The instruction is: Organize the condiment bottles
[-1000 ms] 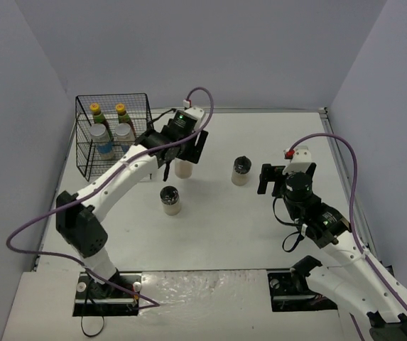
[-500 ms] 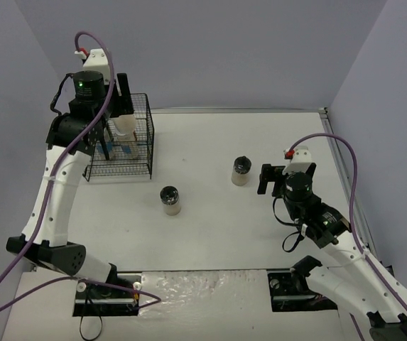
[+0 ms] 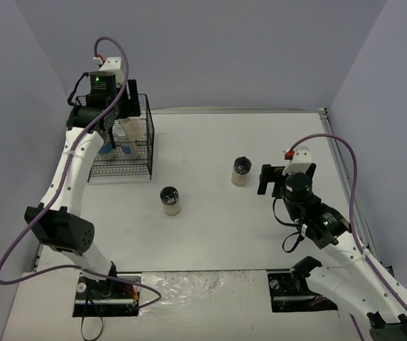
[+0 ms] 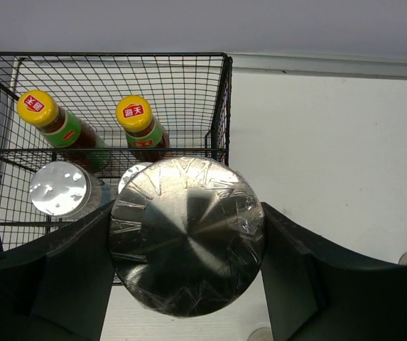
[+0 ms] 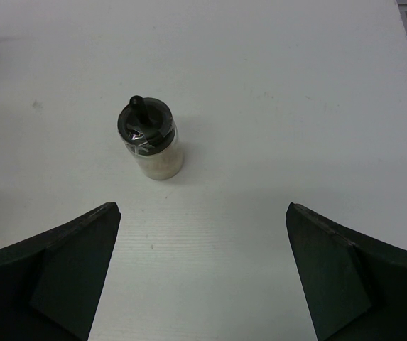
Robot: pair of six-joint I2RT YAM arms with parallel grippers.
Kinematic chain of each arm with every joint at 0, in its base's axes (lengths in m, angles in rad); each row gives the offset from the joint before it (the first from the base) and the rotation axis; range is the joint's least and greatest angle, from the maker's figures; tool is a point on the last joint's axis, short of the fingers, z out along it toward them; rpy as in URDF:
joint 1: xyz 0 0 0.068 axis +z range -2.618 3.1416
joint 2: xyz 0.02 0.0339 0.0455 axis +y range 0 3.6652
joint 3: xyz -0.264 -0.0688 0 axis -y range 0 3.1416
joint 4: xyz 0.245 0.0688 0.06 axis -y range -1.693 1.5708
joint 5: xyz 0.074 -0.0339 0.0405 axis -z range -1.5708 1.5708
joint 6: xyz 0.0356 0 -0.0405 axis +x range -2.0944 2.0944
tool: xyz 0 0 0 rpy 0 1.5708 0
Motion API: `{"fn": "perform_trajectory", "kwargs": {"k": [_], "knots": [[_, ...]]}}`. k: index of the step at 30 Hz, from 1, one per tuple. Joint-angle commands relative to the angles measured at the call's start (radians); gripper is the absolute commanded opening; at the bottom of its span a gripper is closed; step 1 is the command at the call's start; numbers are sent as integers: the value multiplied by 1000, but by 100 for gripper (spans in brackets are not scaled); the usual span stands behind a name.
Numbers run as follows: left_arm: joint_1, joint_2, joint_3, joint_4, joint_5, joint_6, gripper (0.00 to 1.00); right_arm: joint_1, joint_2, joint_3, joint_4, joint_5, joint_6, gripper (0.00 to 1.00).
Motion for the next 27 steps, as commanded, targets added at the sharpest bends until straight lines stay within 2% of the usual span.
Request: {"fn": "perform_trajectory", "kwargs": {"k": [1, 9, 22, 27], "knots": [[10, 0, 95, 151, 16, -19, 0, -6, 5, 0, 44, 10, 6, 100], [14, 53, 91, 169, 34, -38, 0, -6, -3, -4, 44, 14, 8, 100], [16, 92, 71, 155, -85, 51, 0, -6, 11, -4, 45, 7, 9, 100], [16, 95, 51, 174, -71, 39, 0, -6, 17, -3, 46, 2, 9, 100]]}}
